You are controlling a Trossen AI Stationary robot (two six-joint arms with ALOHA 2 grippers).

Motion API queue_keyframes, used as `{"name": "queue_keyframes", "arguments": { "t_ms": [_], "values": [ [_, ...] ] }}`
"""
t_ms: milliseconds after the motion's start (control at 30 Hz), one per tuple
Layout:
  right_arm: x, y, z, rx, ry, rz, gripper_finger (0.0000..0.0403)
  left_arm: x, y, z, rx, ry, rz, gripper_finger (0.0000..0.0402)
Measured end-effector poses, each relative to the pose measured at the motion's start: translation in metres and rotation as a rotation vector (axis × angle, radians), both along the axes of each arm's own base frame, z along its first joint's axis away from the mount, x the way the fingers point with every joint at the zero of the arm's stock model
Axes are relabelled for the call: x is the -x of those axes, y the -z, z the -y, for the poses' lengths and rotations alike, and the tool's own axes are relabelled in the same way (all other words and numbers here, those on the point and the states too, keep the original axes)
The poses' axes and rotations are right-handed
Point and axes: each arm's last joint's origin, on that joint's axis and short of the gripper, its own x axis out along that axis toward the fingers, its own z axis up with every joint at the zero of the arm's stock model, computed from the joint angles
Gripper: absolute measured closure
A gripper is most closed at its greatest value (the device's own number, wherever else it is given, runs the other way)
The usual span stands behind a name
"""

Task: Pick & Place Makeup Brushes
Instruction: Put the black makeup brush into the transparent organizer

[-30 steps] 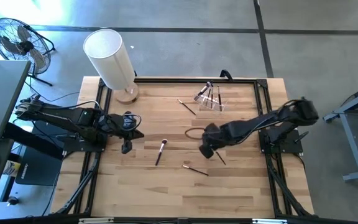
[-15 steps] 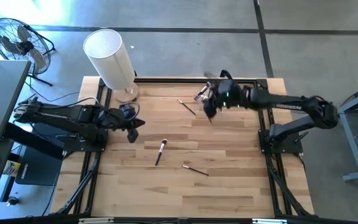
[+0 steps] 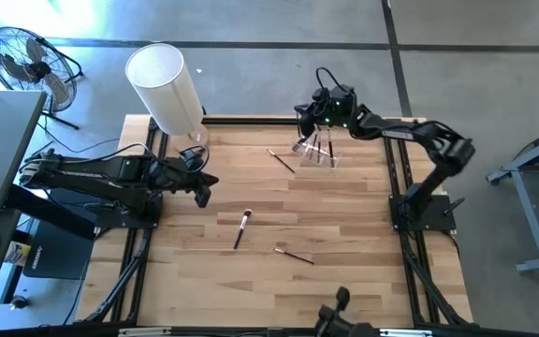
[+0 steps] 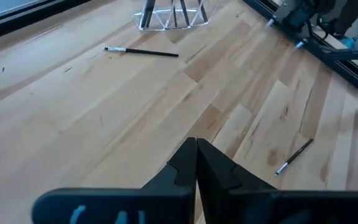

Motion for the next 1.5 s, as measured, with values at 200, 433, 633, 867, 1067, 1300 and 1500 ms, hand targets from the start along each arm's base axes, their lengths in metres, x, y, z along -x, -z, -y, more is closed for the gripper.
{"name": "queue_keyframes", "arguments": {
  "t_ms": [200, 433, 633, 867, 1067, 1300, 1500],
  "values": [
    [-0.003, 0.031, 0.011, -0.069, 0.002, -0.063, 0.0403, 0.000, 0.000, 0.000, 0.015, 0.006, 0.002, 0.0401],
    [-0.004, 0.028, 0.005, -0.042, -0.023, -0.099, 0.0374, 0.000, 0.001, 0.000, 0.025, -0.002, -0.002, 0.0401],
    [0.004, 0.019, 0.000, -0.038, -0.024, -0.162, 0.0334, 0.000, 0.001, 0.000, 0.018, -0.009, -0.005, 0.0401],
    [0.018, -0.006, -0.014, -0.015, -0.025, -0.210, 0.0314, 0.000, 0.001, -0.002, -0.037, -0.043, -0.013, 0.0401],
    [0.030, -0.036, -0.042, 0.034, -0.077, -0.232, 0.0321, -0.010, 0.003, -0.003, -0.069, -0.085, -0.004, 0.0378],
    [0.039, -0.055, -0.084, 0.000, -0.172, -0.278, 0.0354, -0.032, 0.006, -0.006, -0.164, -0.224, 0.051, 0.0290],
    [0.051, -0.053, -0.129, -0.174, -0.193, -0.426, 0.0397, -0.047, 0.002, -0.004, -0.178, -0.143, 0.049, 0.0274]
  ]
}}
